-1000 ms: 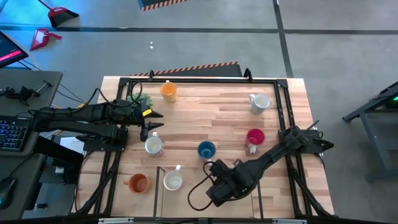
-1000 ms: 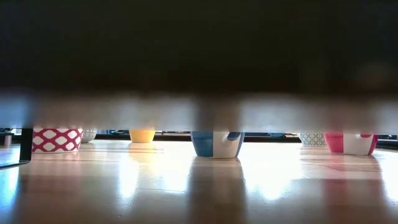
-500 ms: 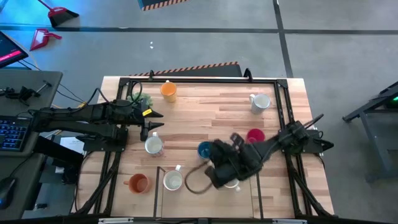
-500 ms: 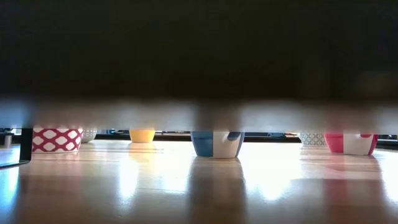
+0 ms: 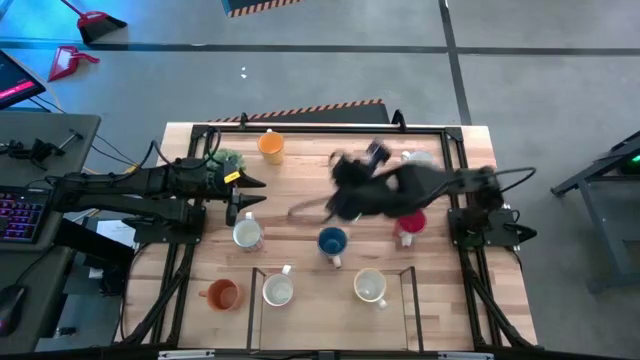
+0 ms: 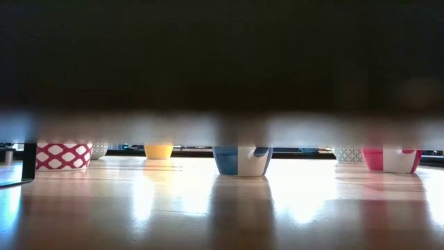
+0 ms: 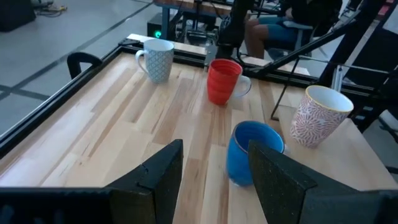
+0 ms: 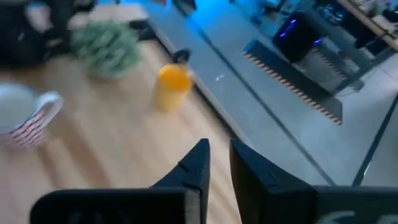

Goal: Place coffee mugs
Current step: Put the orange mug on the shelf

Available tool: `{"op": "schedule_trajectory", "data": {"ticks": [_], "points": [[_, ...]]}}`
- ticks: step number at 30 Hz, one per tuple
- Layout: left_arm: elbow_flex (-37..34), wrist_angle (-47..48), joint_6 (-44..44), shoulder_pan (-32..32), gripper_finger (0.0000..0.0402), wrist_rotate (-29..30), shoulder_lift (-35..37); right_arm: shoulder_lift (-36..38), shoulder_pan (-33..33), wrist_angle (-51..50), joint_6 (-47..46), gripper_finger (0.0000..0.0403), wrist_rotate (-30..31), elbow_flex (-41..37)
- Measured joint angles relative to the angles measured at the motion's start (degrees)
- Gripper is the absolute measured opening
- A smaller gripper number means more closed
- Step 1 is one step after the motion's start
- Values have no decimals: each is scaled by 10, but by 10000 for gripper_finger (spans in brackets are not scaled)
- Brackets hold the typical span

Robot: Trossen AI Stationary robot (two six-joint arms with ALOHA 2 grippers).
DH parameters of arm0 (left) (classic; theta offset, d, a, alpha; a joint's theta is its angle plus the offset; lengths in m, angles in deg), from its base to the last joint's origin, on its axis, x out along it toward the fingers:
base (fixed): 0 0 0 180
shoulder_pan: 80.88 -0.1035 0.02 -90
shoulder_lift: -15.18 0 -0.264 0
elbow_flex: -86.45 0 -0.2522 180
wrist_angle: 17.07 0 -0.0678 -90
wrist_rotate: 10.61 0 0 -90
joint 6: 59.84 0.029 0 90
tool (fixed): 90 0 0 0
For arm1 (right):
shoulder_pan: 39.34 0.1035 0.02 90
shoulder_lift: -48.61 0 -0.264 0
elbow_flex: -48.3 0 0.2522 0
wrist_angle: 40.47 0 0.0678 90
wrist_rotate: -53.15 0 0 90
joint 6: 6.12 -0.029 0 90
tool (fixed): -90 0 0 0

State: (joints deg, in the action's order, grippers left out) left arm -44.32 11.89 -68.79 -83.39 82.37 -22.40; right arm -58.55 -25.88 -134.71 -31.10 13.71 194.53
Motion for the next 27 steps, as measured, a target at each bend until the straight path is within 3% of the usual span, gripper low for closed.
{"op": "schedule_trajectory", "data": {"ticks": [4,8,12,15,19,22,27], "points": [[0,5,-4,0,170,0,0,69,-3,-1,25,8,-8,-2],[0,4,-4,0,170,0,0,101,-4,-38,26,4,-10,-1],[0,3,-12,0,170,0,0,108,-3,-91,-35,6,43,-38],[0,-1,-21,0,170,1,0,158,-9,-72,-46,6,63,-168],[0,-6,-47,0,170,2,0,261,-14,-26,-147,6,79,-368],[0,-14,-54,-1,170,7,0,350,-1,114,-123,6,78,-504],[0,-28,-53,-1,170,40,0,493,-4,398,28,6,-25,-717]]}}
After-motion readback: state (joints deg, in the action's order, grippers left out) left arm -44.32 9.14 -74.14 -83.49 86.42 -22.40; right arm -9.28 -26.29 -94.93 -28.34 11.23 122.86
